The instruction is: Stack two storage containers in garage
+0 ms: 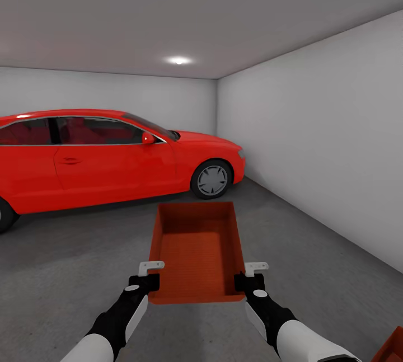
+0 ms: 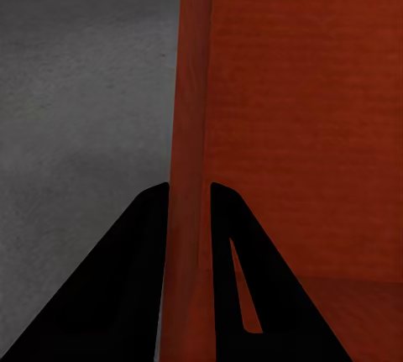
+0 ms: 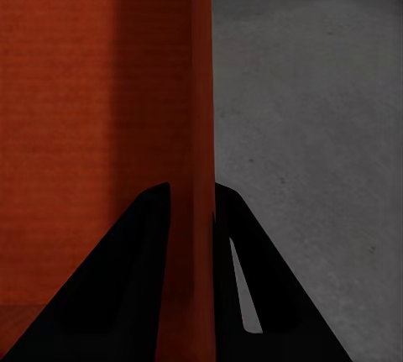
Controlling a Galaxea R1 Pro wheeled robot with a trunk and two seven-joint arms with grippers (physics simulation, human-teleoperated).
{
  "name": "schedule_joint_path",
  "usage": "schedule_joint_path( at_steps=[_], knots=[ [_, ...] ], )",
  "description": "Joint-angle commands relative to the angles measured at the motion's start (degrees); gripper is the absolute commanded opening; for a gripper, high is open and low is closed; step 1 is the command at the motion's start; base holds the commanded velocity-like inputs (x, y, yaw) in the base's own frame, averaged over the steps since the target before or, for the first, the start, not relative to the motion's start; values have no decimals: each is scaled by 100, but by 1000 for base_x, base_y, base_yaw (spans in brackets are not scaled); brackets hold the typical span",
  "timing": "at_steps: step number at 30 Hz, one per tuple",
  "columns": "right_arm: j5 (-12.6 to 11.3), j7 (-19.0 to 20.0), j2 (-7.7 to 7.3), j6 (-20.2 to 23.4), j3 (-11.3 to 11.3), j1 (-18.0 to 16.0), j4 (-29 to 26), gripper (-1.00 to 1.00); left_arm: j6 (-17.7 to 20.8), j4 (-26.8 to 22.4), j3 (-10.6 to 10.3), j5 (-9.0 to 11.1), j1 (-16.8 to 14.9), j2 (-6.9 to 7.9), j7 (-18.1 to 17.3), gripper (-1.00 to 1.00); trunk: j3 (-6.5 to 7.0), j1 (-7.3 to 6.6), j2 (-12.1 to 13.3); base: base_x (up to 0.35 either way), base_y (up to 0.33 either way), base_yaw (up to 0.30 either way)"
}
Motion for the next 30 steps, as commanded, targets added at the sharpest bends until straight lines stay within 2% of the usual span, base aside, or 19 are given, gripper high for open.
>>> schedule_joint_path(
  at_steps=[1,30],
  knots=[
    [-103,-532,-3,-32,-292,-6,14,-100,-225,-29,28,-82,-3,10,149,-100,-8,1,-6,0,0,-35],
    [-112,-531,-3,-27,-298,-6,14,-100,-225,-29,21,-86,-3,10,146,-100,-8,1,-6,0,0,-231]
  ],
)
